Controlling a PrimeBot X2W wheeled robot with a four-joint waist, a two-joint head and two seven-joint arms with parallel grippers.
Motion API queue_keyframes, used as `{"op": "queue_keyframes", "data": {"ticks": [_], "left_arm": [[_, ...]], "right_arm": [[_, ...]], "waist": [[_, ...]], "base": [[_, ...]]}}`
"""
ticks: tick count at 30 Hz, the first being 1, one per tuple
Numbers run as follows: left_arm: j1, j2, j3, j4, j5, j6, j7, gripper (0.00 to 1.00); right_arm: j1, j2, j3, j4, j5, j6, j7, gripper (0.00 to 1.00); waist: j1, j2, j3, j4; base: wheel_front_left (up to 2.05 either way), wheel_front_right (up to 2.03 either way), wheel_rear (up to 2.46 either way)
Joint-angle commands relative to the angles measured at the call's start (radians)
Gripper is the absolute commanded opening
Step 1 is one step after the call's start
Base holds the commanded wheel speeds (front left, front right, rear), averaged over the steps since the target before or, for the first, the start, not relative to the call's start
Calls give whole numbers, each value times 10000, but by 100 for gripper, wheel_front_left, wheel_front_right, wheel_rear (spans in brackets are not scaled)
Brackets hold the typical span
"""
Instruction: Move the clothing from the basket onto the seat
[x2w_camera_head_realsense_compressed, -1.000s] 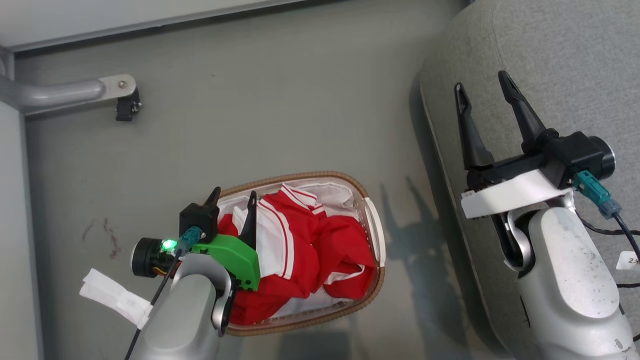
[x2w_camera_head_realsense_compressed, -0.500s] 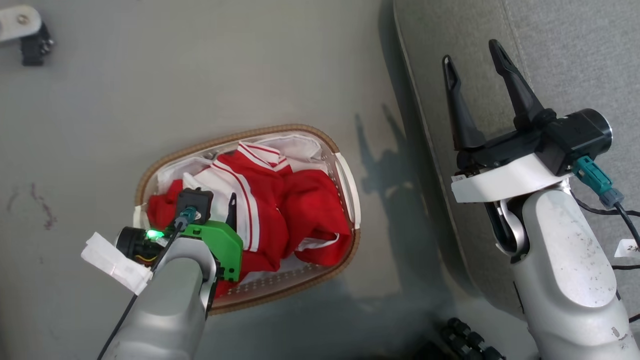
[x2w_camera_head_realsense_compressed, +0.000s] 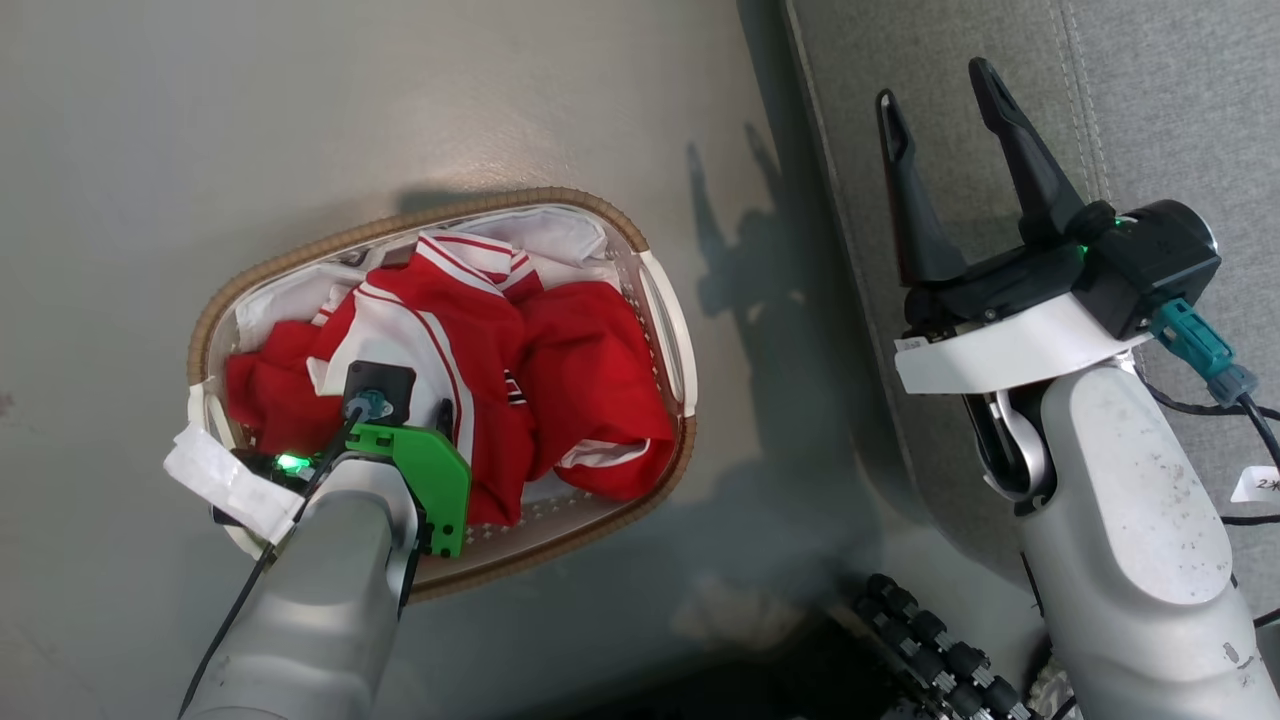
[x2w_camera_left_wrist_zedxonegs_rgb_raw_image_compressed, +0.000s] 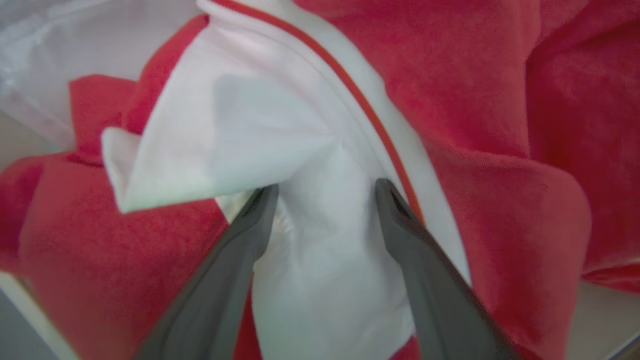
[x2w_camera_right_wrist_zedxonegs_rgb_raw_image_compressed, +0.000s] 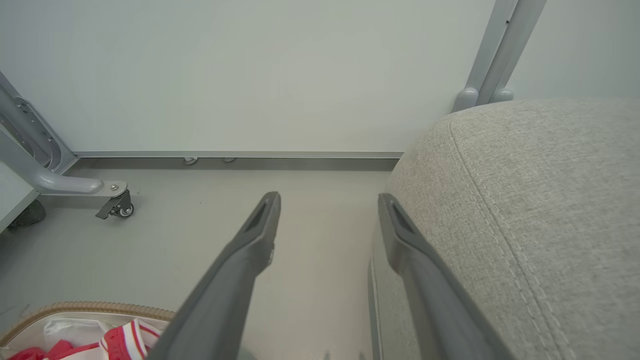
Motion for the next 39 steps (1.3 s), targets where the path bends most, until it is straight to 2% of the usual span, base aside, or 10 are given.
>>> {"op": "queue_keyframes", "data": {"ticks": [1, 2, 3, 4, 12, 17, 26, 31, 39], "left_arm": [[-190, 65, -49, 56, -87, -22, 105, 100], [-213, 65, -106, 75, -98, -39, 182, 100], [-225, 65, -146, 89, -111, -57, 220, 75], [-244, 65, -184, 96, -155, -73, 232, 0], [301, 57, -344, -77, -630, -303, -466, 0], [915, 59, -738, -553, -1048, -490, -823, 0], [2025, 51, -1189, -1473, -2224, -522, -1114, 0], [2656, 56, -1075, -2855, -2443, -332, -1093, 0], [3634, 51, -346, -4843, -2086, -258, -1098, 0]], "right_arm": [[-130, -14, 7, -47, 70, -6, -20, 100], [-151, -14, 2, -61, 78, -6, -20, 100], [-176, -14, -10, -68, 87, -6, -20, 100], [-203, -14, -23, -74, 101, -6, -20, 100], [-107, -21, -44, 163, 36, -8, -20, 100], [309, -21, -198, 409, -90, -6, -20, 100], [1020, -25, -295, 770, -121, -8, -20, 100], [1642, -30, -604, 939, -233, -8, -20, 100], [2852, -27, -907, 1166, -276, -8, -20, 100]], "waist": [[-1, 0, 183, -68], [-1, 0, 214, -70], [-1, 0, 235, -67], [-1, 0, 252, -61], [-1, 0, -351, 53], [-1, 0, -1350, 320], [-1, 0, -3291, 749], [-1, 0, -4322, 1084], [-1, 0, -5751, 1513]], "base": [[0, 0, 0], [0, 0, 0], [0, 0, 0], [0, 0, 0], [0, 0, 0], [0, 0, 0], [0, 0, 0], [0, 0, 0], [0, 0, 0]]}}
